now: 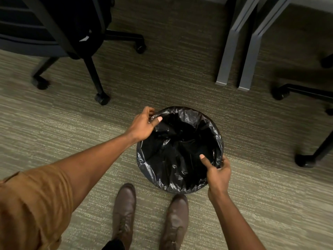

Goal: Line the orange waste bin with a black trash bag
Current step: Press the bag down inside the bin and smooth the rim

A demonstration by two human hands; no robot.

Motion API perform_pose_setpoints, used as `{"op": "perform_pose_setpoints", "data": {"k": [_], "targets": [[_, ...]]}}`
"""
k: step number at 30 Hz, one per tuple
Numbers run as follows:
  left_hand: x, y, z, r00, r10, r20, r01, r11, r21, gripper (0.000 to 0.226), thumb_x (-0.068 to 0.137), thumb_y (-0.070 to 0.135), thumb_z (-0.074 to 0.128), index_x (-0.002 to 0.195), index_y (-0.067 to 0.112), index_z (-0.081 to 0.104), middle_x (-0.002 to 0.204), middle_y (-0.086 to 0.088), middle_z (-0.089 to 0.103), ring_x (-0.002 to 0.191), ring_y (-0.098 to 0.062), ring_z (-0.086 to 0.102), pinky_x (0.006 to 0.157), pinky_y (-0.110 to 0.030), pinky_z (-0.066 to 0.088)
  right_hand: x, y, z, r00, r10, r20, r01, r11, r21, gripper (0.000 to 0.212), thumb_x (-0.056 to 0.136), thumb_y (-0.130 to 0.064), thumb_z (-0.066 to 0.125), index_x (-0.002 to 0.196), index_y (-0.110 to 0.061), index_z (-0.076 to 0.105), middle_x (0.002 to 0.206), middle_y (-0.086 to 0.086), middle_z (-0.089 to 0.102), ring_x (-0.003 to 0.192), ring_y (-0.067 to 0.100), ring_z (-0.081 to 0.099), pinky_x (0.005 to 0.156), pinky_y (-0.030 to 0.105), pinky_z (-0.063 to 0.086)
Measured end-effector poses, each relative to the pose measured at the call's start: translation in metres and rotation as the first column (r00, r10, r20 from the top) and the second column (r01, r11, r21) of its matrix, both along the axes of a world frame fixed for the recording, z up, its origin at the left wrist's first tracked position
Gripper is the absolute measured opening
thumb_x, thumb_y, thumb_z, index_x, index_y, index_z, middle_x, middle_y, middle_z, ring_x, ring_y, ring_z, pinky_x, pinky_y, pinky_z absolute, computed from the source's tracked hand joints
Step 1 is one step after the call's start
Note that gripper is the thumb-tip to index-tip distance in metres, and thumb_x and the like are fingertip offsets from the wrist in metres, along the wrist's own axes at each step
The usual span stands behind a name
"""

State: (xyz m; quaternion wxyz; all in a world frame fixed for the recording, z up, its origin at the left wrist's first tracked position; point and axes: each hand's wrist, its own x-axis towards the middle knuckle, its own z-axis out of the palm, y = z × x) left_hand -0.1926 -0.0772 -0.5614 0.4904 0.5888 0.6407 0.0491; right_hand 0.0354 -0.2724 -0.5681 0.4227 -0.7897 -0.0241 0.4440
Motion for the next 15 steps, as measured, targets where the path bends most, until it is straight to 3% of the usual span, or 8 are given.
{"op": "perform_pose_setpoints", "data": {"k": [1,3,5,6,9,11,14,15], "targets": [[-0.002,-0.003,0.0,0.999,0.042,-0.01,-0.041,0.998,0.046,0.056,0.105,0.044,0.071,0.15,0.016,0.053,0.15,-0.003,0.066,0.135,-0.022,0.063,0.114,-0.042,0.054,0.004,-0.001,-0.001,1.0,-0.004,-0.002,0.004,1.0,0.002,0.047,0.082,-0.022,0.093,0.12,-0.027,0.065,0.116,-0.002,0.079,0.11,0.022,0.077,0.103,0.049,0.06],[-0.008,-0.014,0.001,0.978,0.175,-0.112,-0.152,0.97,0.19,0.06,0.101,0.056,0.07,0.144,0.017,0.056,0.14,0.0,0.068,0.125,-0.019,0.065,0.096,-0.036,0.058,0.01,-0.003,-0.001,1.0,-0.03,0.009,0.03,0.999,0.02,0.041,0.084,-0.028,0.091,0.115,-0.033,0.064,0.111,-0.005,0.081,0.106,0.018,0.079,0.099,0.042,0.061],[-0.011,-0.034,0.004,0.909,0.368,-0.195,-0.305,0.908,0.288,0.059,0.1,0.066,0.065,0.134,0.018,0.058,0.128,-0.002,0.07,0.105,-0.017,0.068,0.068,-0.026,0.05,0.011,-0.006,0.001,0.997,-0.069,0.02,0.068,0.997,0.027,0.051,0.086,-0.033,0.09,0.127,-0.029,0.062,0.114,-0.001,0.081,0.105,0.018,0.079,0.1,0.042,0.061],[-0.01,-0.047,0.008,0.869,0.451,-0.202,-0.385,0.874,0.296,0.061,0.099,0.07,0.062,0.132,0.018,0.057,0.125,-0.003,0.069,0.095,-0.014,0.065,0.061,-0.022,0.043,0.009,-0.009,0.003,0.996,-0.077,0.039,0.077,0.997,0.014,0.06,0.086,-0.037,0.09,0.135,-0.025,0.059,0.119,0.003,0.079,0.109,0.02,0.077,0.101,0.041,0.06],[-0.003,-0.091,0.019,0.786,0.594,-0.17,-0.548,0.798,0.252,0.077,0.094,0.078,0.061,0.136,0.014,0.053,0.125,-0.005,0.06,0.099,-0.018,0.06,0.066,-0.021,0.041,-0.003,-0.019,0.008,0.988,-0.11,0.112,0.116,0.992,-0.046,0.08,0.084,-0.048,0.088,0.147,-0.02,0.049,0.126,0.008,0.069,0.114,0.023,0.069,0.1,0.037,0.052],[0.004,-0.118,0.026,0.767,0.621,-0.157,-0.601,0.783,0.162,0.086,0.089,0.076,0.069,0.141,0.011,0.047,0.126,-0.006,0.055,0.107,-0.022,0.058,0.073,-0.02,0.045,-0.018,-0.027,0.014,0.979,-0.154,0.132,0.166,0.983,-0.085,0.087,0.082,-0.053,0.088,0.149,-0.017,0.044,0.114,0.004,0.067,0.1,0.017,0.068,0.094,0.035,0.053],[0.018,-0.151,0.034,0.703,0.699,-0.13,-0.71,0.701,-0.074,0.084,0.089,0.055,0.084,0.146,0.013,0.039,0.13,-0.013,0.057,0.109,-0.03,0.065,0.092,-0.043,0.063,-0.045,-0.039,0.024,0.972,-0.223,0.067,0.232,0.958,-0.17,0.094,0.08,-0.054,0.089,0.151,-0.016,0.039,0.102,0.002,0.065,0.084,0.011,0.062,0.073,0.024,0.046],[0.023,-0.158,0.035,0.667,0.732,-0.137,-0.745,0.653,-0.138,0.08,0.091,0.045,0.086,0.147,0.014,0.037,0.128,-0.016,0.06,0.104,-0.031,0.068,0.093,-0.048,0.064,-0.054,-0.043,0.026,0.97,-0.242,0.033,0.244,0.95,-0.194,0.097,0.079,-0.052,0.09,0.152,-0.015,0.038,0.104,0.004,0.065,0.085,0.015,0.063,0.075,0.026,0.046]]}}
